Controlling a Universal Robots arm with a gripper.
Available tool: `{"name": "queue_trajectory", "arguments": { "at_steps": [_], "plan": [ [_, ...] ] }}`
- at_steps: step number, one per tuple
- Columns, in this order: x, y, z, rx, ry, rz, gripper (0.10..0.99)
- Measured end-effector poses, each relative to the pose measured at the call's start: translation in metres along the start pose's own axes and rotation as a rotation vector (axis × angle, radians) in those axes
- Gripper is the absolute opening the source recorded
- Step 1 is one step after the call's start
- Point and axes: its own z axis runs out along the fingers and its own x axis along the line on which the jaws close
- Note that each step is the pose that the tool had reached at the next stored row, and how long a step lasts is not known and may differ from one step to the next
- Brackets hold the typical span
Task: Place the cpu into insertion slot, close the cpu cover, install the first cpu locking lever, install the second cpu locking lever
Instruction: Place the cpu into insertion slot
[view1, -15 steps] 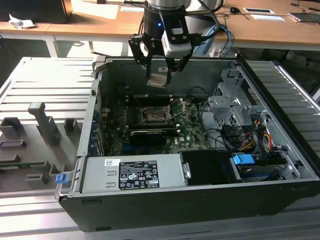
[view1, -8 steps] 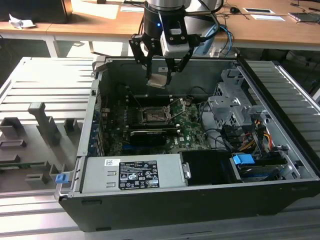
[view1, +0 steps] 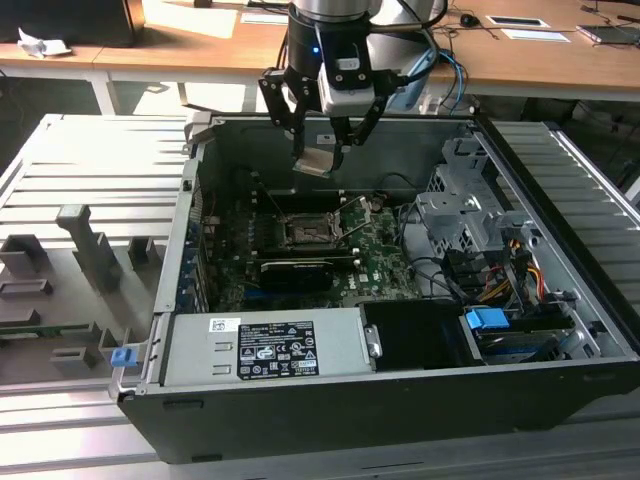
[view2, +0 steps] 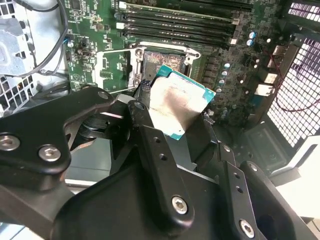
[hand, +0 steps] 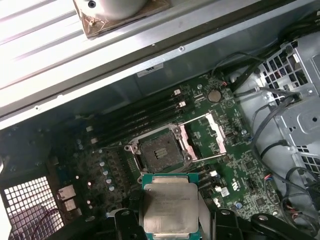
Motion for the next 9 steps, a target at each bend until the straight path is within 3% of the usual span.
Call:
{"name": "queue_trajectory", "arguments": {
  "at_steps": [9],
  "plan": [
    [0.0000,-0.0001,0.0006,-0.001,-0.0042,0.050,0.529]
  ]
}}
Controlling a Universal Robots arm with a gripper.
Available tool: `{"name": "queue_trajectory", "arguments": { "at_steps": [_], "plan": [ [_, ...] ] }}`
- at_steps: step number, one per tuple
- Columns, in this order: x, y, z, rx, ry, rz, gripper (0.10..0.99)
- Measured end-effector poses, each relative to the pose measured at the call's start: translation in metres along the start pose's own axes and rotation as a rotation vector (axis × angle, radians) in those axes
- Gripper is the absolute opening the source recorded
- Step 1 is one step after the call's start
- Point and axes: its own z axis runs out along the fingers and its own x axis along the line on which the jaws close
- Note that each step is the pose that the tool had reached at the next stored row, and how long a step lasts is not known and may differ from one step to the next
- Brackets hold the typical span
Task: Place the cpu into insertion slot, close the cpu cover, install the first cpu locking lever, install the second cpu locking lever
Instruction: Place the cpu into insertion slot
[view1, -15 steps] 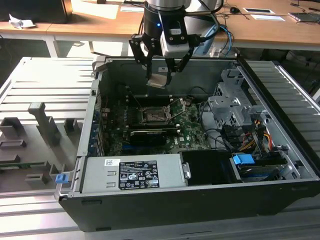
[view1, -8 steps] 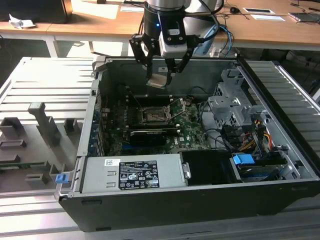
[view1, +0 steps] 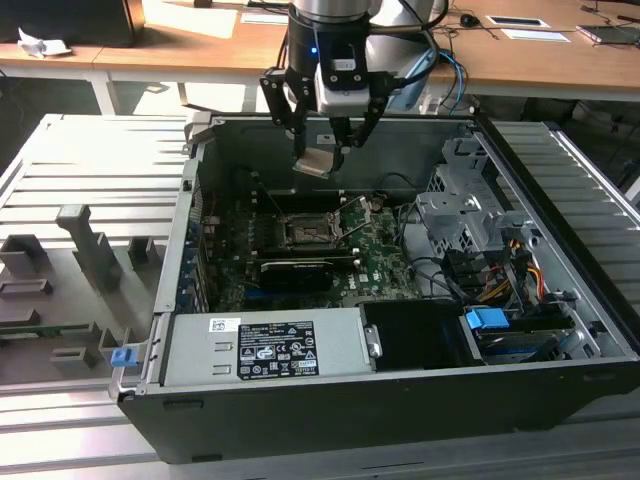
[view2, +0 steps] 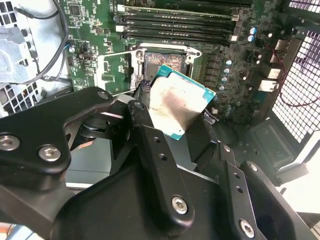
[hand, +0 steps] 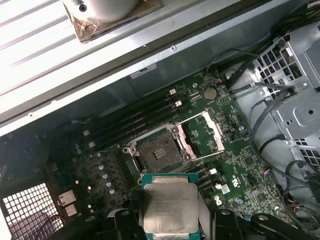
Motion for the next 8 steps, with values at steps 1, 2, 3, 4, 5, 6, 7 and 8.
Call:
{"name": "queue_trajectory", "arguments": {
  "at_steps": [1,2,3,4,5,6,7,8],
  "plan": [
    [0.0000,0.0000,0.0001,0.000,-0.0005,0.006,0.529],
    [0.0000,0.0000,0.0002,0.000,-0.0011,0.014,0.529],
    [0.0000,0.0000,0.0002,0.000,-0.0018,0.021,0.529],
    [0.0000,0.0000,0.0003,0.000,-0.0025,0.030,0.529],
    [0.0000,0.0000,0.0003,-0.001,-0.0039,0.046,0.529],
    [0.0000,0.0000,0.0005,-0.001,-0.0055,0.066,0.529],
    [0.0000,-0.0001,0.0006,-0.002,-0.0071,0.085,0.529],
    [0.0000,-0.0001,0.0007,-0.002,-0.0081,0.096,0.529]
  ]
}}
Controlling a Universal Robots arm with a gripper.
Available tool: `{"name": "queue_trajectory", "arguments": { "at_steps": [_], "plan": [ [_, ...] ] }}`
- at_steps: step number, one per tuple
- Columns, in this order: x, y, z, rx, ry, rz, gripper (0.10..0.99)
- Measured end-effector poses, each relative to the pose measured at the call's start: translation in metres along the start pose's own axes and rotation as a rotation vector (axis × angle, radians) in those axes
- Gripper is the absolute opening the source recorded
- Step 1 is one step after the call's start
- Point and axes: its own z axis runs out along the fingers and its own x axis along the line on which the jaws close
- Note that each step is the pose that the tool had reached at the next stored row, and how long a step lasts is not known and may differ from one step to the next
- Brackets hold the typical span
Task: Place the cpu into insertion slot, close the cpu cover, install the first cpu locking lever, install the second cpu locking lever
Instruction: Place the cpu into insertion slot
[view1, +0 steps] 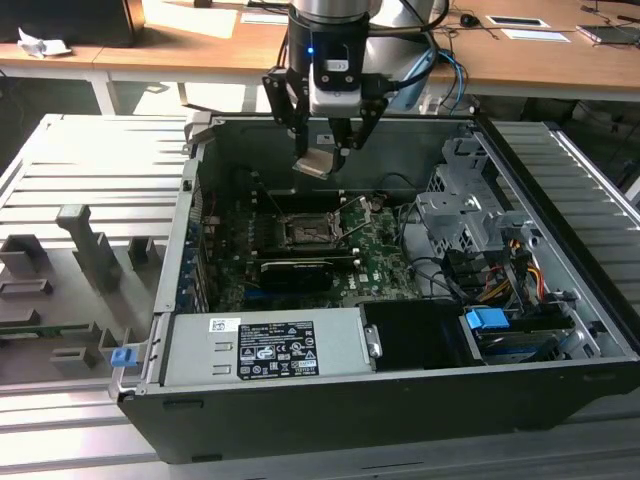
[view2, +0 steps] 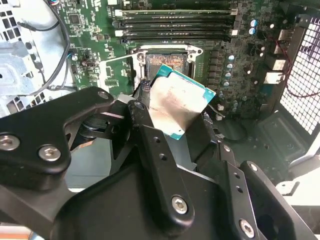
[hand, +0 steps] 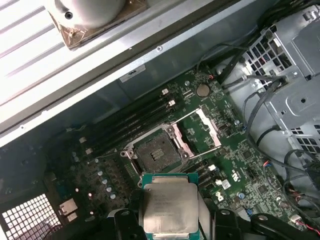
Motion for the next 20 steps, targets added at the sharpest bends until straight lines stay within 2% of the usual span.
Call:
{"name": "queue_trajectory", "arguments": {
  "at_steps": [5,8,9,11,14,20],
  "plan": [
    [0.0000,0.0000,0.0004,-0.001,-0.0050,0.059,0.529],
    [0.0000,-0.0001,0.0007,-0.002,-0.0096,0.114,0.529],
    [0.0000,-0.0001,0.0011,-0.003,-0.0139,0.165,0.529],
    [0.0000,-0.0001,0.0014,-0.004,-0.0177,0.210,0.529],
    [-0.0001,-0.0002,0.0032,-0.007,-0.0296,0.352,0.529],
    [-0.0002,-0.0008,0.0107,-0.006,-0.0302,0.364,0.529]
  ]
}}
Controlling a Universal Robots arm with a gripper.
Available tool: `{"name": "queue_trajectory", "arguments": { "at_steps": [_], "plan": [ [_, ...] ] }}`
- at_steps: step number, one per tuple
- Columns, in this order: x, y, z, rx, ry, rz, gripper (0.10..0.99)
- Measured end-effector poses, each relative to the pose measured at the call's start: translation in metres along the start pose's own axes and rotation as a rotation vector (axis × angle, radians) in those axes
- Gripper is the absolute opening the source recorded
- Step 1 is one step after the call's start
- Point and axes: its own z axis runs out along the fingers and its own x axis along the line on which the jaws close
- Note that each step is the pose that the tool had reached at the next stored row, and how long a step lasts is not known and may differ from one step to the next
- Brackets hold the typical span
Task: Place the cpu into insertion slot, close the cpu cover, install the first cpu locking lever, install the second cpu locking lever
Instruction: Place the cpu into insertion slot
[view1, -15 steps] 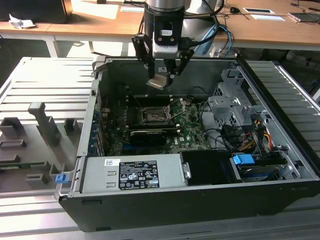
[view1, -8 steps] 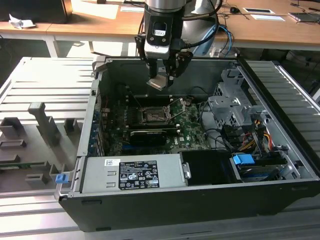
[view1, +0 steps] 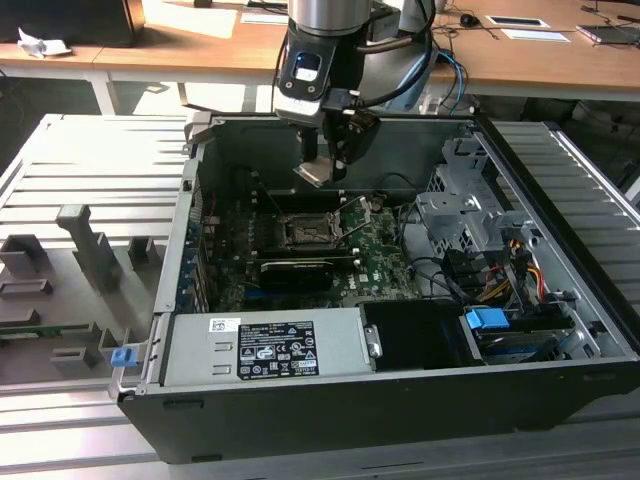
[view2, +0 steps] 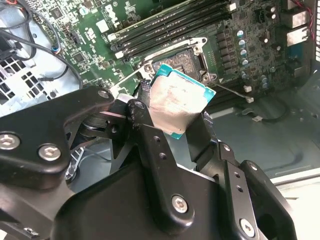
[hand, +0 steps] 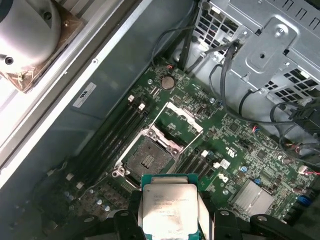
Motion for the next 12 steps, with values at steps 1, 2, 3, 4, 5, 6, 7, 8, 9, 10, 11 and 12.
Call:
{"name": "queue_trajectory", "arguments": {
  "at_steps": [1,2,3,4,5,6,7,8,9,10,11,12],
  "plan": [
    [0.0000,-0.0001,0.0007,0.000,0.0000,0.000,0.529],
    [-0.0001,-0.0001,0.0013,0.000,-0.0003,0.004,0.529],
    [0.0000,-0.0002,0.0017,0.000,-0.0007,0.008,0.529],
    [0.0000,-0.0002,0.0019,0.000,-0.0008,0.009,0.529],
    [0.0000,-0.0002,0.0021,0.000,-0.0010,0.011,0.529],
    [0.0000,-0.0002,0.0024,0.000,-0.0011,0.013,0.529],
    [0.0000,-0.0002,0.0025,0.000,-0.0012,0.014,0.529],
    [0.0000,-0.0002,0.0026,0.000,-0.0013,0.015,0.529],
    [0.0000,-0.0003,0.0027,0.000,-0.0014,0.017,0.529],
    [0.0000,-0.0003,0.0027,0.000,-0.0015,0.018,0.529],
    [0.0000,-0.0003,0.0029,0.000,-0.0016,0.019,0.529],
    [0.0000,-0.0003,0.0030,0.000,-0.0018,0.022,0.529]
  ]
}}
